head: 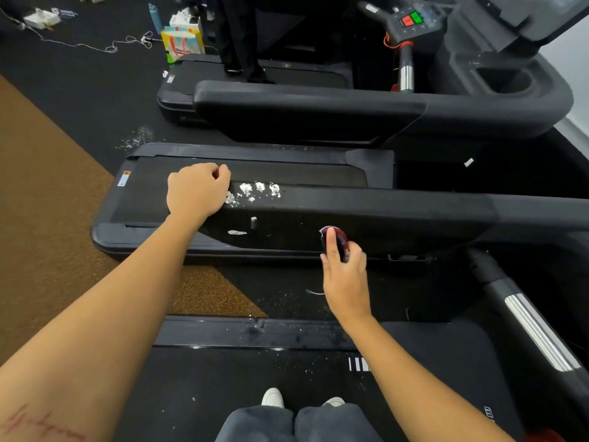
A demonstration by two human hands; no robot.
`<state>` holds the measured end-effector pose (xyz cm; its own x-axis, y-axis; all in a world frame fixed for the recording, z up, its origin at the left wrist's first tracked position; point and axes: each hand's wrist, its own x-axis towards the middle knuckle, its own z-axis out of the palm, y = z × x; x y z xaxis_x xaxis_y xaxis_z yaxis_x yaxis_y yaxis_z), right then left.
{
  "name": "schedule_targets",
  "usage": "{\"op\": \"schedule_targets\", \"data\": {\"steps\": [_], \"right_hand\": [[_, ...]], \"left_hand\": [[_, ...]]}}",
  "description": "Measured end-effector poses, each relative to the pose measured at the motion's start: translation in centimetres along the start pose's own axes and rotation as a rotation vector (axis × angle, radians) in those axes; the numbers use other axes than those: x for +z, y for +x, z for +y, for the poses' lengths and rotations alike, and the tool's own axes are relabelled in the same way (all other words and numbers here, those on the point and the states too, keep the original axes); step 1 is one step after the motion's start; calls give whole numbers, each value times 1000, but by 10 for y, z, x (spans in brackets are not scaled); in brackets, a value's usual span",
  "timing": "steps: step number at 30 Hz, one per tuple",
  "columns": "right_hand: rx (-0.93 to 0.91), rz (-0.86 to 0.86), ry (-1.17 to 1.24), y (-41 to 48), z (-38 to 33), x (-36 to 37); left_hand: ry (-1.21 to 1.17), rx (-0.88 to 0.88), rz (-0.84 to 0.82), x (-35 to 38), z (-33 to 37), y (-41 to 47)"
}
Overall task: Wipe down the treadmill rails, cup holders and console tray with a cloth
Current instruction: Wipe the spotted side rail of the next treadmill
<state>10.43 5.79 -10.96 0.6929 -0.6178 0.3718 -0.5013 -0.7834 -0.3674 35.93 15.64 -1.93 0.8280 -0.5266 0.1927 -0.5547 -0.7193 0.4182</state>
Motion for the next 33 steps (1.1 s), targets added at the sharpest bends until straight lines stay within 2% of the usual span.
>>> {"op": "schedule_targets", "data": {"steps": [4,8,13,15,19,23,26,27,29,33], "right_hand": [[269,149,150,1,15,-10],[276,187,138,-2,1,2],[41,26,4,-6,1,13],[80,63,19,-7,7,10],[269,191,140,-4,6,2],[174,76,67,0,-1,7],[-55,-110,-117,-2,11,11],[-119,-122,-215,-3,15,10],[-146,-78,-314,0,19,3],[-86,70,-242,8,31,-16]], "left_hand": [[5,3,13,0,0,0],[20,-1,21,1,2,-1],[13,-10,11,1,1,0],[7,-12,11,1,0,0],[10,-5,23,1,0,0],[11,-14,16,0,1,-1],[-1,-18,9,-1,2,-2],[-7,-19,8,-1,3,-2],[-16,-19,10,-2,3,-3],[-5,-13,18,-2,1,-2]]}}
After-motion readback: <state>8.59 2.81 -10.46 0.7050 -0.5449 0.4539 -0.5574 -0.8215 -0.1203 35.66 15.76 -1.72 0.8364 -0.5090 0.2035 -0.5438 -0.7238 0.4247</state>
